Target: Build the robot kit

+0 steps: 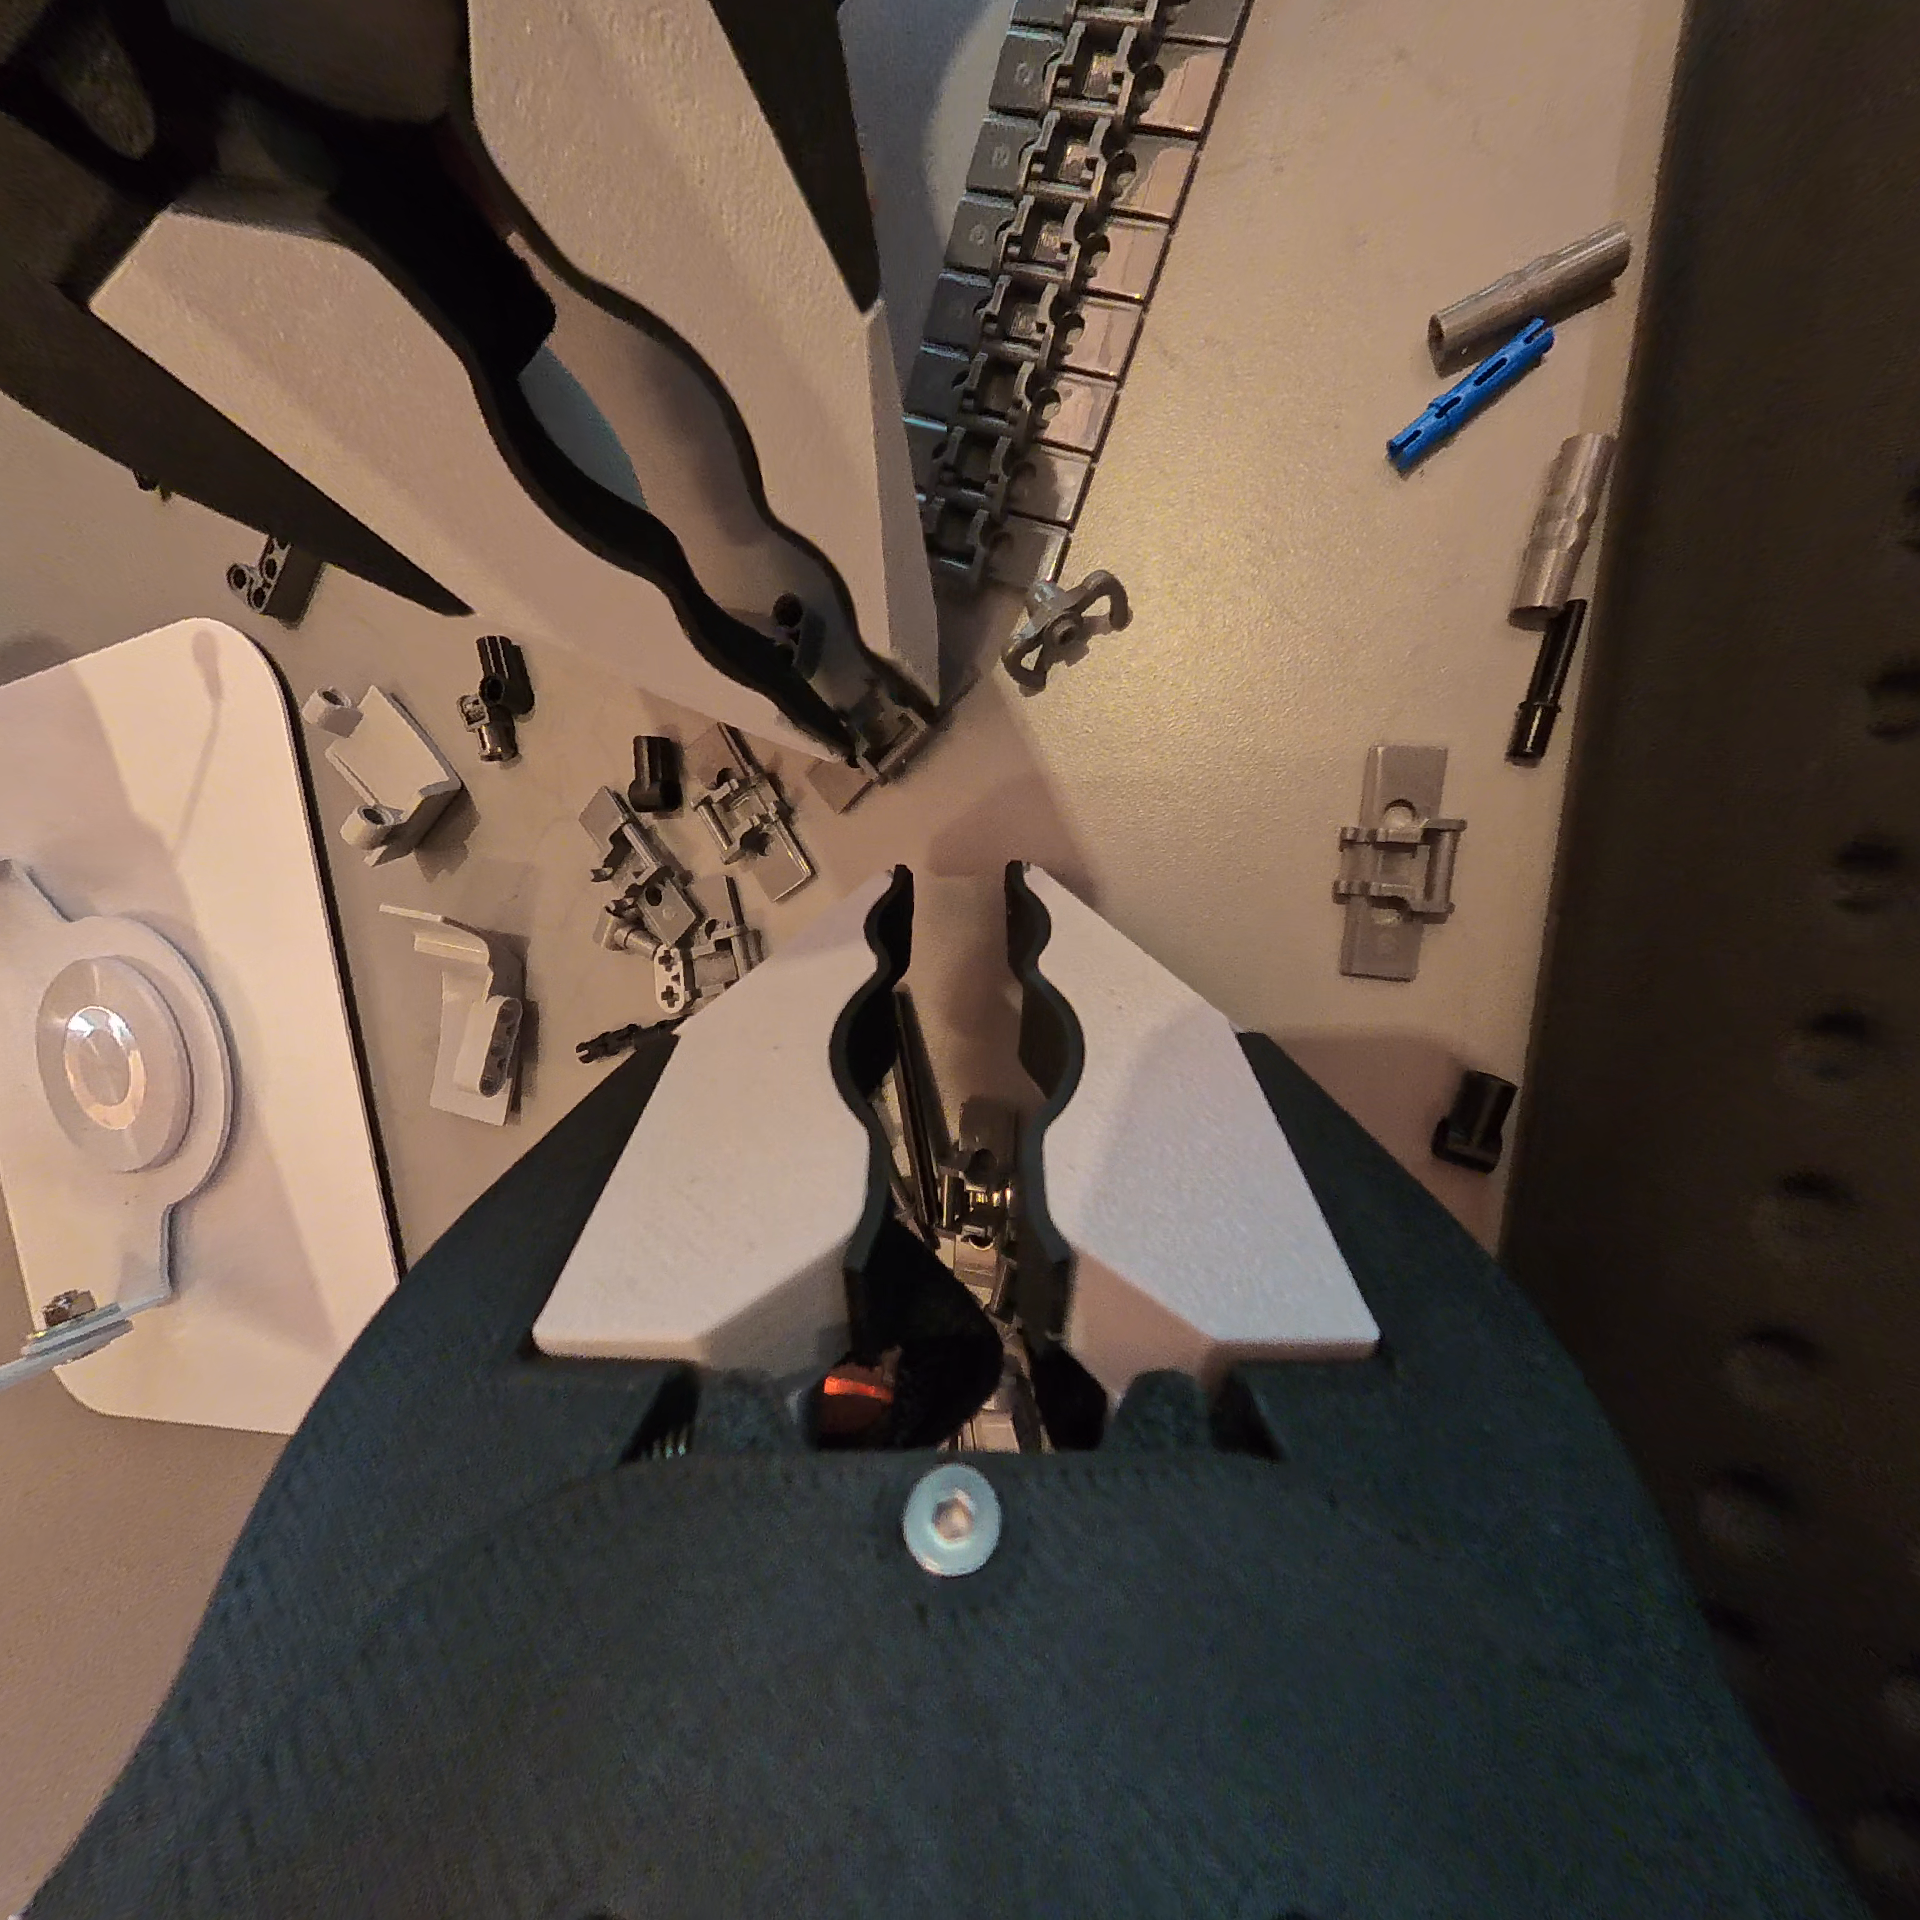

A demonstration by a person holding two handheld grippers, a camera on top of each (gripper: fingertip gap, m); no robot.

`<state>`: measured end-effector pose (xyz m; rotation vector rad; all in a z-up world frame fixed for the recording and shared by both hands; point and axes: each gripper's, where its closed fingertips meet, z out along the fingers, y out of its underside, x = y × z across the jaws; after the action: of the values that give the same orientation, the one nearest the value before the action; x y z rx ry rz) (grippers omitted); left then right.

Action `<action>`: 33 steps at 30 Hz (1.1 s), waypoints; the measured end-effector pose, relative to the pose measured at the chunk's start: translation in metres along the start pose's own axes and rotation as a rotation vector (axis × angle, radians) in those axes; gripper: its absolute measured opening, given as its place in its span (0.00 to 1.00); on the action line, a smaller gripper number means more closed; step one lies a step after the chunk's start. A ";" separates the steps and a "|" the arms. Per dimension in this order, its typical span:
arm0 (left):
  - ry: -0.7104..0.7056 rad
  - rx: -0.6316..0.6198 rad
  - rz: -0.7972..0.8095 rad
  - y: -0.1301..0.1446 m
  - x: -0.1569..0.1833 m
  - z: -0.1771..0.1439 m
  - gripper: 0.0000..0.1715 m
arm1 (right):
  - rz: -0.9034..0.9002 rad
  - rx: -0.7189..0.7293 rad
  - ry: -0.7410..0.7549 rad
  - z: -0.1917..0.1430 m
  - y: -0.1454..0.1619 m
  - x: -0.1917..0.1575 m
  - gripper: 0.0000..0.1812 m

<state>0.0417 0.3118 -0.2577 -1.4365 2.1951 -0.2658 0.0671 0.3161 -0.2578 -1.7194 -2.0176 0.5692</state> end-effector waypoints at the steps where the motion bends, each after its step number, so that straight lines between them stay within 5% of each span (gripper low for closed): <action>1: 0.001 0.000 0.000 0.000 0.000 0.000 0.10 | 0.004 0.002 -0.002 0.000 0.000 0.000 0.06; 5: -0.006 0.003 -0.001 0.001 -0.002 0.000 0.10 | 0.041 0.022 0.032 -0.006 -0.002 0.001 0.05; 9: -0.047 0.070 0.004 -0.013 -0.008 -0.004 0.10 | 0.136 0.077 0.184 -0.047 -0.008 -0.003 0.05; 15: -0.069 0.134 0.051 -0.038 -0.011 0.006 0.11 | 0.376 0.008 0.418 -0.105 0.027 -0.065 0.06; 22: -0.008 0.165 0.077 -0.055 0.002 0.018 0.11 | 0.690 -0.039 0.477 -0.100 0.088 -0.128 0.05; 33: 0.040 0.143 0.075 -0.053 0.013 0.024 0.10 | 0.762 -0.017 0.462 -0.080 0.094 -0.130 0.06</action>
<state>0.0921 0.2805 -0.2596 -1.2802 2.2083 -0.4195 0.2074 0.2043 -0.2519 -2.3519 -1.0257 0.3206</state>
